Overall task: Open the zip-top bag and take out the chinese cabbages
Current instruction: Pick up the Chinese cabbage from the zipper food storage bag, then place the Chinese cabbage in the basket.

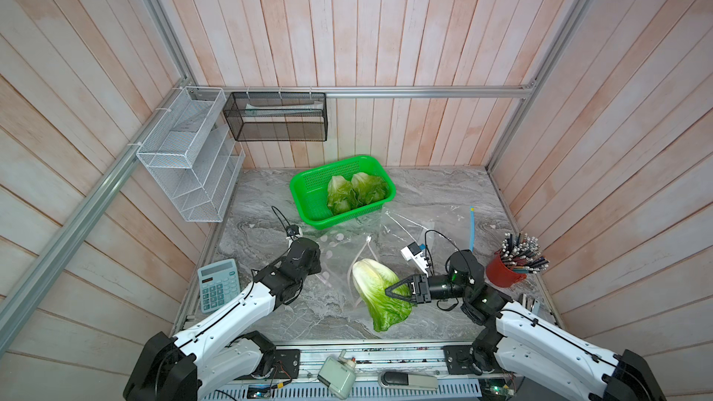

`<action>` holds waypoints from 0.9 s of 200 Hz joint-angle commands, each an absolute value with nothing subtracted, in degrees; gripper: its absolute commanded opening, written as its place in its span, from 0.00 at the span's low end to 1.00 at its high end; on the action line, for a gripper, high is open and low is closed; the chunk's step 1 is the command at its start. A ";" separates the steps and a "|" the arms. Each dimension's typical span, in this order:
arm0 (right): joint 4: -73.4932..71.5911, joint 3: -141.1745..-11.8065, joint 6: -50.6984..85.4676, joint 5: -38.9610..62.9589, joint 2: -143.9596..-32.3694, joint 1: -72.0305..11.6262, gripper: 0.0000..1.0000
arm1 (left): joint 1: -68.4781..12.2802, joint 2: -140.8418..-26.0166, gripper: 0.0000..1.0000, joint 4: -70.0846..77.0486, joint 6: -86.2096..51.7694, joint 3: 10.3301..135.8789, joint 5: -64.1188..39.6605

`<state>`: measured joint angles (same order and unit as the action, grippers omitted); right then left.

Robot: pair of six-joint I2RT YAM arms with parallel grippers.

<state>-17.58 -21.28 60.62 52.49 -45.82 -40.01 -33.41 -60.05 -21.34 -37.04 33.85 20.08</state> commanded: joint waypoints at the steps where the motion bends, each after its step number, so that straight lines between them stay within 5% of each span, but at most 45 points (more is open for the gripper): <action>1: -17.90 -25.44 59.96 52.06 -42.78 -38.19 0.52 | -33.17 -58.91 0.00 -26.25 -36.56 33.70 21.10; 61: -13.12 -35.77 55.45 51.94 -45.42 -36.07 0.53 | -33.36 -60.03 0.00 -28.23 -36.66 32.05 19.56; 115: -23.73 -43.88 50.43 50.40 -66.25 -28.73 0.50 | -33.32 -57.10 0.00 -24.66 -39.53 31.03 17.84; 180: -18.56 -73.00 40.43 46.00 -101.06 -30.49 0.50 | -33.05 -55.80 0.00 -24.97 -41.37 30.70 17.84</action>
<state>-18.22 -65.43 44.40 48.47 -92.90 -29.23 -33.36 -56.42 -25.69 -40.16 31.27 18.26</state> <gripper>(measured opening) 0.499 0.047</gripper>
